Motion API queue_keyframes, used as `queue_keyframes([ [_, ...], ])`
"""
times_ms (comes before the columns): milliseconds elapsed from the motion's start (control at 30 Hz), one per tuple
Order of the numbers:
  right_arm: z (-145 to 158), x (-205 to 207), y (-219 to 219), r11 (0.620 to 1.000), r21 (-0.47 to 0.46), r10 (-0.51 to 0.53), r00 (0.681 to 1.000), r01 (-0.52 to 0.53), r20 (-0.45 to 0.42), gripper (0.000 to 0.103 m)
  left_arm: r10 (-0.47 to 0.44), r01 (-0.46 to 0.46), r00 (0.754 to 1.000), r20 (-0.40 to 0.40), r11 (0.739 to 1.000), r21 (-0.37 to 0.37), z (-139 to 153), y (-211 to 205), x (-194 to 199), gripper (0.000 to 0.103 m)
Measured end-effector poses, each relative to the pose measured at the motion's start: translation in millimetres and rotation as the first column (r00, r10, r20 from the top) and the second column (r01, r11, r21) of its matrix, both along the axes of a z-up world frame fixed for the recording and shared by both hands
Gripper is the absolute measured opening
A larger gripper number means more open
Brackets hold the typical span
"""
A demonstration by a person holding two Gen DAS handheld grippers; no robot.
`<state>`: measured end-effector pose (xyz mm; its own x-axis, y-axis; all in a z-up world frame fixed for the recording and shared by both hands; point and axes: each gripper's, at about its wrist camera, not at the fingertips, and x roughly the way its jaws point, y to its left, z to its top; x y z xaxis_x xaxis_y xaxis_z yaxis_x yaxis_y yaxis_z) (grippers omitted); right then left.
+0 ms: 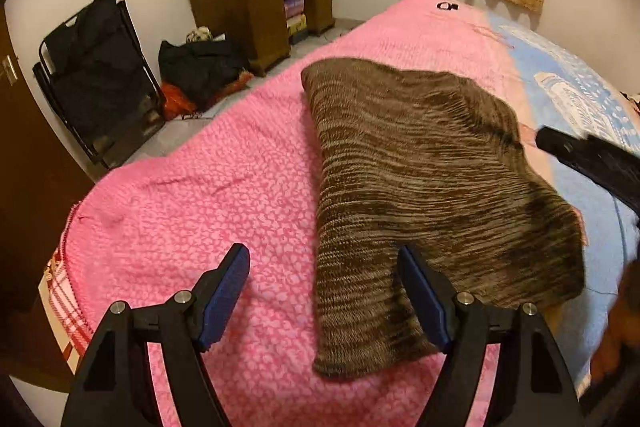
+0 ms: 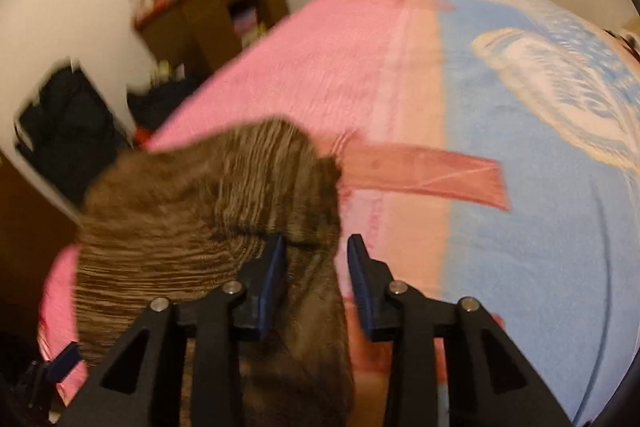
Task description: Fold small clothes
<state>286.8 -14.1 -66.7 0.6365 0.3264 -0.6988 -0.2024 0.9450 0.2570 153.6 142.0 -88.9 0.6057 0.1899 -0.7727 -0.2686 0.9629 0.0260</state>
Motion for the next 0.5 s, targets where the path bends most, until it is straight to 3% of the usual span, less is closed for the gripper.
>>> queue_keyframes([
  [33, 6, -14, -2, 1.0, 0.015, 0.017, 0.999, -0.017, 0.029, 0.039, -0.004, 0.005, 1.0, 0.013, 1.0, -0.004, 3, -1, -4, 0.077],
  [67, 11, -31, -3, 0.999, 0.023, 0.036, 0.998, -0.037, 0.047, 0.047, -0.006, 0.006, 1.0, 0.025, 1.0, -0.005, 5, -2, -9, 0.077],
  [100, 14, -43, -3, 0.999, 0.025, 0.044, 0.997, -0.046, 0.057, 0.061, -0.005, 0.005, 1.0, 0.029, 1.0, 0.0, 8, -4, -14, 0.077],
  [167, 20, -68, -5, 0.998, 0.029, 0.049, 0.996, -0.052, 0.079, 0.079, -0.009, 0.009, 1.0, 0.02, 1.0, -0.001, 12, -7, -23, 0.077],
  [200, 21, -76, -4, 0.999, 0.024, 0.044, 0.995, -0.047, 0.087, 0.084, -0.016, 0.016, 1.0, 0.023, 1.0, -0.007, 13, -8, -27, 0.077],
  [367, 28, -104, -4, 1.0, -0.009, 0.01, 0.994, -0.009, 0.107, 0.084, -0.014, 0.015, 0.998, 0.056, 1.0, -0.016, 26, -12, -53, 0.077],
  [500, 39, -124, -13, 1.0, 0.017, -0.025, 0.99, 0.023, 0.14, 0.088, -0.006, 0.007, 0.997, 0.078, 1.0, -0.006, 38, -14, -65, 0.077],
])
